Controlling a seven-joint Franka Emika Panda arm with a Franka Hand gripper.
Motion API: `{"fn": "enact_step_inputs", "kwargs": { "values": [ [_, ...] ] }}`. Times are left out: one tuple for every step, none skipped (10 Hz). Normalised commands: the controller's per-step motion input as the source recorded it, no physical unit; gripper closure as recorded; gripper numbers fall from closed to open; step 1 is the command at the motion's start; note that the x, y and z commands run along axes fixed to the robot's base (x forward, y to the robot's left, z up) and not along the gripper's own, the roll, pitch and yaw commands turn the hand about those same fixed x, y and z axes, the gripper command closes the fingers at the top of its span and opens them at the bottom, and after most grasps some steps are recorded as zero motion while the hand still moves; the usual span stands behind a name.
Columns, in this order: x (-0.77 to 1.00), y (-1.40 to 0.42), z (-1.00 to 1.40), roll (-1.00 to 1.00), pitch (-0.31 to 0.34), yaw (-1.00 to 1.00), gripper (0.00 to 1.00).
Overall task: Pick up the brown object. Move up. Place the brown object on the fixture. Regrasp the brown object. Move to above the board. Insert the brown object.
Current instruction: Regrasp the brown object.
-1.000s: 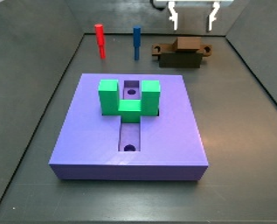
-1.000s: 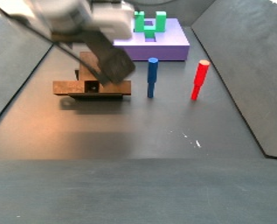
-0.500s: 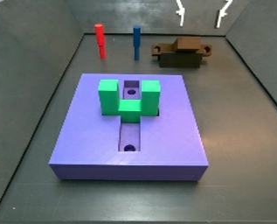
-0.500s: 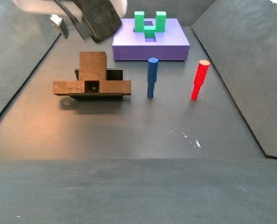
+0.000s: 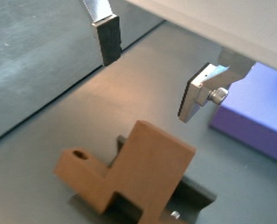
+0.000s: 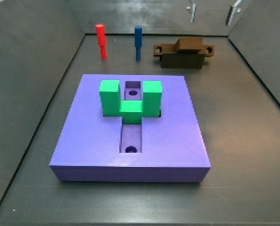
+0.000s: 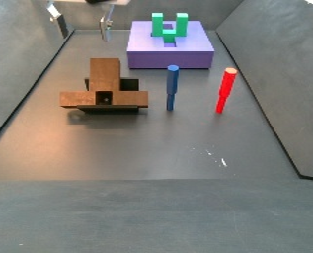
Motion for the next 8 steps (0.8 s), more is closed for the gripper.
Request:
{"fn": "enact_step_inputs", "kwargs": {
  "values": [
    [0.12,0.00,0.07,1.00,0.000,0.13,0.00],
    [0.07,0.00,0.07,1.00,0.000,0.16,0.00],
    [0.08,0.00,0.03,1.00,0.000,0.19,0.00],
    [0.06,0.00,0.00,1.00,0.000,0.32,0.00],
    [0.10,0.00,0.00,1.00,0.000,0.50,0.00],
    [0.12,0.00,0.00,1.00,0.000,0.49,0.00],
    [0.12,0.00,0.00,1.00,0.000,0.44,0.00],
    [0.15,-0.09,0.00,1.00,0.083,0.32,0.00]
  ]
}}
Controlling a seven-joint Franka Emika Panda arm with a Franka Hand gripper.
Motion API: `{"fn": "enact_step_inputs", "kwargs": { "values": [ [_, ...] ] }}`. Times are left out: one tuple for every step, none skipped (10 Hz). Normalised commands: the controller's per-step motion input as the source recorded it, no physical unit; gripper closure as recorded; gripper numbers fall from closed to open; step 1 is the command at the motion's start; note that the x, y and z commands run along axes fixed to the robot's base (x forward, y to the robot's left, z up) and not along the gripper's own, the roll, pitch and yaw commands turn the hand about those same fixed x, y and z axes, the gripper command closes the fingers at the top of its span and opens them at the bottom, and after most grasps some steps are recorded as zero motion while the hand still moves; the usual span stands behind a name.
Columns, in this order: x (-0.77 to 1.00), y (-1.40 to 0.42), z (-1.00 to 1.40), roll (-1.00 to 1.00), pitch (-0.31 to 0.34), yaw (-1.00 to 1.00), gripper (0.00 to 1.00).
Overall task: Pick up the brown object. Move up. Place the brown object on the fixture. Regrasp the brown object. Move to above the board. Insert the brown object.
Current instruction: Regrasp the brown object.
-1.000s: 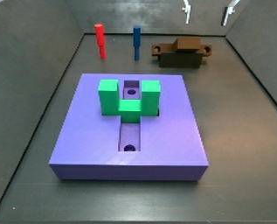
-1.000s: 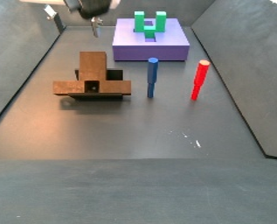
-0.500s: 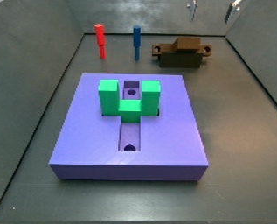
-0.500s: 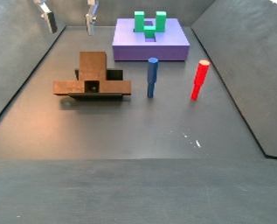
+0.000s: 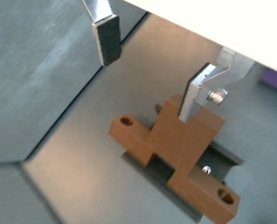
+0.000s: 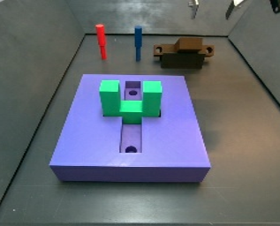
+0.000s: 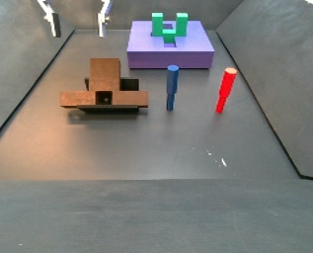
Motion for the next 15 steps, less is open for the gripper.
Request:
{"fn": "enact_step_inputs", "kwargs": {
  "values": [
    [0.09,-0.14,-0.11,0.83,0.183,-0.04,0.00],
    [0.00,-0.08,-0.09,0.59,0.137,0.00,0.00],
    [0.00,-0.06,0.00,0.05,0.000,0.00,0.00],
    [0.00,0.00,-0.13,0.05,0.057,0.06,0.00],
    [-0.21,-0.11,-0.19,0.09,-0.066,0.34,0.00],
    [-0.27,-0.33,-0.19,0.42,-0.106,0.61,0.00],
    [-0.34,-0.30,-0.25,0.61,-0.023,0.59,0.00],
    [-0.25,-0.28,-0.24,0.56,-0.006,0.43,0.00],
    [-0.01,-0.26,-0.18,0.45,-0.009,0.27,0.00],
    [0.01,-0.16,-0.23,0.47,0.180,0.00,0.00],
    [0.01,-0.07,-0.28,0.31,0.117,-0.02,0.00],
    [0.05,-0.02,-0.27,0.26,0.049,0.00,0.00],
    [0.00,0.00,-0.41,0.19,0.000,0.00,0.00],
    [-0.08,0.00,-0.31,0.17,0.000,0.00,0.00],
    [-0.04,0.00,-0.29,0.11,0.000,0.00,0.00]
  ]
}}
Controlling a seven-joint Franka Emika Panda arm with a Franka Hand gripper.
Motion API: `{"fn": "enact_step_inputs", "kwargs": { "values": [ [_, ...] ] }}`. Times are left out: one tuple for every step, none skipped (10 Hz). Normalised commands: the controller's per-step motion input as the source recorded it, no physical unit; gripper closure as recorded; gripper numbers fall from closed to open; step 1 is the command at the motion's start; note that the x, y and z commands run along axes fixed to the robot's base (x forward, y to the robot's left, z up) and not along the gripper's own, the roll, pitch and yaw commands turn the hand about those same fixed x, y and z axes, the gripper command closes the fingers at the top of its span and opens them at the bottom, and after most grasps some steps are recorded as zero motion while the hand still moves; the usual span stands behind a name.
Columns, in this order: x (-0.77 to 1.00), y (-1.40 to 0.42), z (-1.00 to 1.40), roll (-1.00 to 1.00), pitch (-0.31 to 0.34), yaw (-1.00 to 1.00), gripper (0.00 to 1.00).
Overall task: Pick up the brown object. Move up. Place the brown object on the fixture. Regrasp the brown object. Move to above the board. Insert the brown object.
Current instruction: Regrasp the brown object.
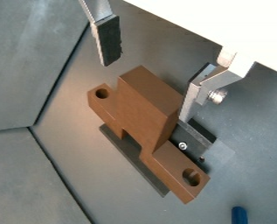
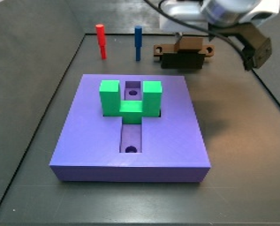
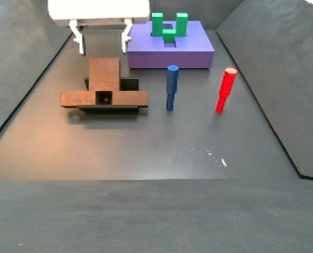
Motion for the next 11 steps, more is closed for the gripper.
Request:
{"fn": "enact_step_inputs", "kwargs": {
  "values": [
    [-0.07,0.00,-0.22,0.13,0.000,0.00,0.00],
    [-0.09,0.01,-0.14,0.09,0.000,0.00,0.00],
    [-0.05,0.01,-0.14,0.03,0.000,0.00,0.00],
    [0.00,0.08,-0.01,0.20,0.011,-0.01,0.00],
    [0.03,0.08,0.00,0.32,0.089,-0.06,0.00],
    [0.08,0.12,0.00,0.31,0.126,-0.06,0.00],
    [0.19,0.05,0.00,0.21,0.089,-0.05,0.00],
    [0.18,0.07,-0.07,0.19,0.071,-0.07,0.00],
    [0.09,0.11,-0.13,0.15,0.043,-0.09,0.00],
    [0.07,0.12,-0.14,0.13,0.046,-0.09,0.00],
    [0.07,0.13,-0.18,0.05,0.040,-0.08,0.00]
  ]
}}
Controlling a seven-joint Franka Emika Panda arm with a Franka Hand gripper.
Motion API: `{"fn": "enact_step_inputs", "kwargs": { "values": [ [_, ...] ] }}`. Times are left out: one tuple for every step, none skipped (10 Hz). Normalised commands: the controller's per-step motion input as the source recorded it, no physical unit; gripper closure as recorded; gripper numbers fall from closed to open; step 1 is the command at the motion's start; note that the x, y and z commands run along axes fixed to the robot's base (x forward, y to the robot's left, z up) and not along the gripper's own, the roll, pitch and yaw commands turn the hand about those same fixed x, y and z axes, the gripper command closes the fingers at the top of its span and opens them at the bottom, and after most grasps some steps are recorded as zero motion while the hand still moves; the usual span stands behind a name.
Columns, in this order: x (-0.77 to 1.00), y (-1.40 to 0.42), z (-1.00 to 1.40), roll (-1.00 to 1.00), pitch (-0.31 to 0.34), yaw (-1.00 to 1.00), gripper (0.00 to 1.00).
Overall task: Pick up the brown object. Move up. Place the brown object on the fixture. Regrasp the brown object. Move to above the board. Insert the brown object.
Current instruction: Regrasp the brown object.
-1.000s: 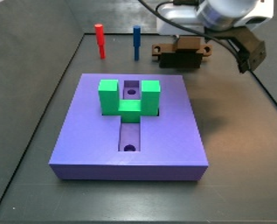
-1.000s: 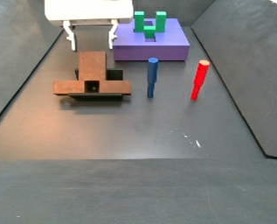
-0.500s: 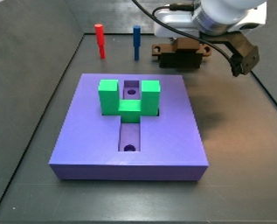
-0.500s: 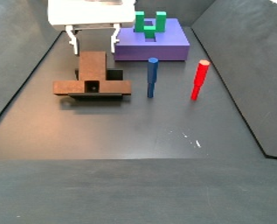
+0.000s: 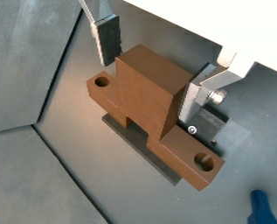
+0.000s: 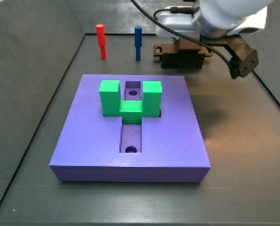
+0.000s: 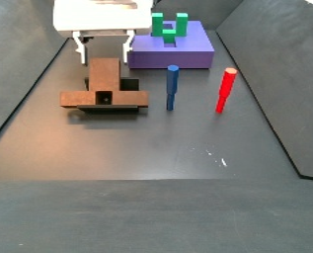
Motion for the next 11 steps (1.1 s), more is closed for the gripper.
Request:
{"fn": "enact_step_inputs", "kwargs": {
  "values": [
    [0.07,0.13,-0.18,0.01,0.034,-0.08,0.00],
    [0.03,0.15,-0.22,0.00,0.006,-0.08,0.00],
    [0.03,0.16,-0.16,-0.02,0.000,-0.09,0.00],
    [0.03,0.13,-0.15,-0.07,0.000,-0.09,0.00],
    [0.02,0.00,-0.06,-0.07,0.000,-0.03,0.00],
    [0.01,-0.05,-0.03,0.00,0.017,0.00,0.00],
    [0.00,-0.06,-0.09,0.00,0.000,0.00,0.00],
    [0.00,-0.02,-0.07,0.00,0.000,0.00,0.00],
    [0.00,0.00,-0.11,0.00,0.000,0.00,0.00],
    [0.00,0.00,-0.11,0.00,0.000,0.00,0.00],
    [0.00,0.00,-0.08,0.00,0.000,0.00,0.00]
  ]
}}
